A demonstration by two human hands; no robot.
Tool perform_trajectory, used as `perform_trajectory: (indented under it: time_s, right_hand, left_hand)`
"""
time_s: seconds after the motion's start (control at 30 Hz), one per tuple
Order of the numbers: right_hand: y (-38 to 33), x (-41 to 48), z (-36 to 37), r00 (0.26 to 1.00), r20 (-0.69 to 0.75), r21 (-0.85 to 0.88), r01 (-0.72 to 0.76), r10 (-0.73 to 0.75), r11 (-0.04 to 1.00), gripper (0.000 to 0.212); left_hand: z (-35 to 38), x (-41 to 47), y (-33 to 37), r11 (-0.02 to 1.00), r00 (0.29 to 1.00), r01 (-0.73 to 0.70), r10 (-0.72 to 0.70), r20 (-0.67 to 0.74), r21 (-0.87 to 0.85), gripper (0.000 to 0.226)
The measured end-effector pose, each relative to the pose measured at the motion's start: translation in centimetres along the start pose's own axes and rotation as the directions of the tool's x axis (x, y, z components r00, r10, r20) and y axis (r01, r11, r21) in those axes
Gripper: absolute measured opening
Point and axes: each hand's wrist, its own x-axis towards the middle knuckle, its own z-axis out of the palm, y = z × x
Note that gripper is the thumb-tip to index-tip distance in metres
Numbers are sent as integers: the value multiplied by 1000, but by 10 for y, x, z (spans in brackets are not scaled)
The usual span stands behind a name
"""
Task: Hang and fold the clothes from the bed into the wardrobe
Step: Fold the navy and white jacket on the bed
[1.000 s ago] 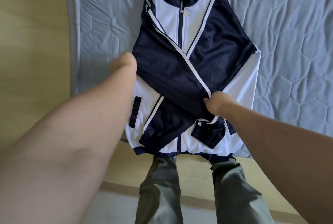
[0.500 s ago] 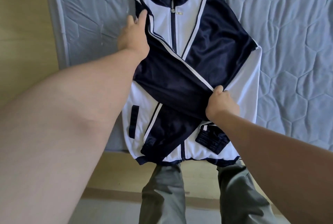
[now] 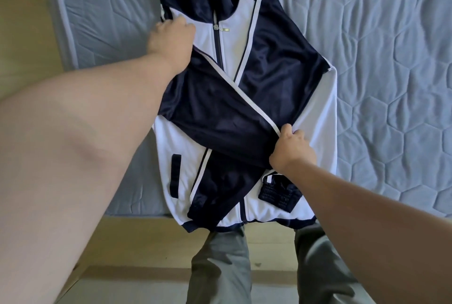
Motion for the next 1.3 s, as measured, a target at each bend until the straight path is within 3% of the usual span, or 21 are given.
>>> perform_trajectory:
  time_s: [0.13,0.23,0.37,0.47,0.57,0.63,0.73,0.83,0.93,1.0,1.13,1.2,1.3]
  right_hand:
    - [13,2,0,999,-25,-27,-25,24,999,36]
    - [25,3,-2,998,9,8,-64,63,998,43]
    - [32,4,-9,997,54,22,-58,57,998,39]
    - [33,5,-15,988,148,66,-50,40,997,48]
    - [31,4,-17,974,222,101,-72,48,992,53]
    - [30,3,-15,966,255,110,-73,43,991,50]
    - [31,1,-14,946,324,47,-42,24,998,51]
    - [38,0,-19,929,370,8,0,-3,1000,53]
    - [45,1,-31,942,321,-52,117,-94,992,47]
    - [49,-1,-39,965,232,-170,165,-124,972,34]
    - [63,-1,-42,992,17,-337,123,-125,933,34]
    - [69,1,-40,994,34,-311,106,-100,945,33]
    - [74,6,-34,977,207,-190,87,-46,978,44]
  left_hand:
    - [1,13,14,863,914,385,-406,5,-328,42]
    - [9,8,30,804,849,421,-512,-129,-419,46]
    - [32,-42,43,849,852,368,-471,-229,-380,35]
    - [53,-84,41,848,880,386,-457,-131,-363,34]
    - [70,-106,27,920,936,343,-351,-11,-190,58]
    - [74,-106,14,919,930,367,-362,58,-146,70]
    - [70,-98,7,884,898,435,-412,155,-170,65]
    - [61,-98,24,875,882,470,-458,112,-117,59]
    - [55,-108,58,908,915,403,-403,25,-119,67]
    - [59,-113,78,895,920,392,-380,96,-215,74]
    - [62,-107,96,788,864,503,-461,201,-354,72]
    - [59,-102,97,766,847,532,-484,221,-360,71]
    - [54,-97,92,738,828,561,-504,246,-375,69]
